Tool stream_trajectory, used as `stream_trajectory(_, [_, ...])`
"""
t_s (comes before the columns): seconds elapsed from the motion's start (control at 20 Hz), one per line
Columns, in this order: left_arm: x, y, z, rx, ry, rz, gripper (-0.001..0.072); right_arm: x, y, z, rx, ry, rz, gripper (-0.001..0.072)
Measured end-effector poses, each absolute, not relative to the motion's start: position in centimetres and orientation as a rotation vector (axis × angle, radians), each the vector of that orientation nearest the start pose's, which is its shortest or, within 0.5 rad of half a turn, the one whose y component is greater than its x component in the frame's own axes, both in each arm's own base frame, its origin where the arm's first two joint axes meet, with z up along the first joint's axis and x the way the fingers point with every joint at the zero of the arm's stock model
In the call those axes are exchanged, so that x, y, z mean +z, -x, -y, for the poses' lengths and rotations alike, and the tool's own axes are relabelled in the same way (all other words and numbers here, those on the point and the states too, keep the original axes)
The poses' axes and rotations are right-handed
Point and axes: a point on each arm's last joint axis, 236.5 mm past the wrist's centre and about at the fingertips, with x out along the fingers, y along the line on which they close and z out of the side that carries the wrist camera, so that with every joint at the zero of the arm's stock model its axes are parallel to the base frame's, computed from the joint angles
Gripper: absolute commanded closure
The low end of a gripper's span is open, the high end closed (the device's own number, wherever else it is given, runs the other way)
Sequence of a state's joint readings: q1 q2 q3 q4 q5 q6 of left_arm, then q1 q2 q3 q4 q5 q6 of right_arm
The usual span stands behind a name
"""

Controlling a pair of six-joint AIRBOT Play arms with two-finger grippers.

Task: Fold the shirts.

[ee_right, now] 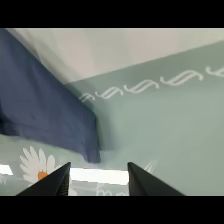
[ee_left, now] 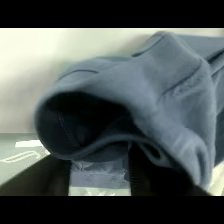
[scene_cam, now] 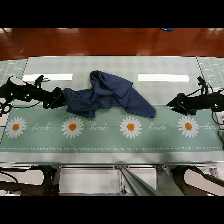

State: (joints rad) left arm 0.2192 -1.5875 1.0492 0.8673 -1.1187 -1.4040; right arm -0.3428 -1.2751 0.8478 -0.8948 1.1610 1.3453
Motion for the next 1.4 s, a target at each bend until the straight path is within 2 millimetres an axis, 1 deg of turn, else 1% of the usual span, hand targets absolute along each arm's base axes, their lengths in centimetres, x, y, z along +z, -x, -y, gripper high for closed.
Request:
stream_trajectory(0.05, [-9.4,-38.3,5.6,-0.184,0.781,-1.453,0.0688,-4.9,-33.4,-3.0,0.170,-0.764,-1.353,0.0296])
stream_trajectory(0.15, [-9.4,-38.5,5.7,-0.184,0.774,-1.447,0.0688,-5.9,-33.7,-4.0,0.189,-0.777,-1.376,0.0297])
stream_trajectory(0.4, [-9.5,-38.5,5.8,-0.201,0.753,-1.446,0.0687,-8.0,-33.5,-6.3,0.237,-0.798,-1.448,0.0297])
stream_trajectory(0.5, [-9.5,-38.4,5.8,-0.204,0.751,-1.447,0.0687,-8.7,-33.4,-7.6,0.264,-0.800,-1.477,0.0297])
stream_trajectory(0.6, [-9.5,-38.4,5.8,-0.206,0.750,-1.449,0.0687,-9.4,-33.1,-9.1,0.292,-0.798,-1.508,0.0316])
stream_trajectory(0.65, [-9.5,-38.3,5.8,-0.207,0.750,-1.450,0.0687,-9.5,-33.0,-9.8,0.305,-0.797,-1.516,0.0371])
stream_trajectory(0.7, [-9.4,-38.3,5.8,-0.209,0.749,-1.449,0.0687,-9.5,-33.2,-10.4,0.322,-0.794,-1.518,0.0506])
stream_trajectory(0.75, [-9.2,-38.2,5.9,-0.214,0.747,-1.451,0.0687,-9.4,-33.4,-11.0,0.338,-0.790,-1.515,0.0677])
stream_trajectory(0.85, [-8.5,-38.2,5.7,-0.218,0.749,-1.442,0.0688,-8.5,-34.4,-11.6,0.374,-0.775,-1.493,0.0685])
stream_trajectory(0.9, [-7.9,-38.1,5.5,-0.221,0.754,-1.433,0.0688,-7.7,-34.9,-11.8,0.397,-0.764,-1.483,0.0685])
stream_trajectory(1.0, [-5.7,-38.6,4.6,-0.221,0.773,-1.378,0.0688,-4.9,-36.5,-12.2,0.459,-0.731,-1.439,0.0685])
stream_trajectory(1.1, [-1.8,-39.6,3.6,-0.241,0.802,-1.270,0.0688,0.0,-38.8,-12.2,0.514,-0.667,-1.342,0.0686])
stream_trajectory(1.15, [1.1,-40.4,3.1,-0.262,0.815,-1.188,0.0688,3.3,-40.0,-12.0,0.534,-0.616,-1.274,0.0685])
stream_trajectory(1.2, [4.2,-41.3,2.6,-0.282,0.824,-1.099,0.0688,7.2,-41.2,-11.8,0.550,-0.566,-1.187,0.0685])
stream_trajectory(1.25, [7.5,-41.7,2.2,-0.307,0.823,-1.020,0.0688,11.7,-42.1,-11.5,0.562,-0.510,-1.084,0.0685])
stream_trajectory(1.3, [11.4,-42.2,1.8,-0.334,0.816,-0.924,0.0688,15.9,-42.4,-11.1,0.567,-0.459,-0.987,0.0685])
stream_trajectory(1.35, [15.2,-42.4,1.3,-0.351,0.796,-0.830,0.0688,20.8,-42.6,-10.4,0.555,-0.412,-0.863,0.0685])
stream_trajectory(1.4, [18.7,-42.0,1.1,-0.373,0.770,-0.762,0.0688,25.9,-42.2,-9.6,0.534,-0.376,-0.734,0.0685])
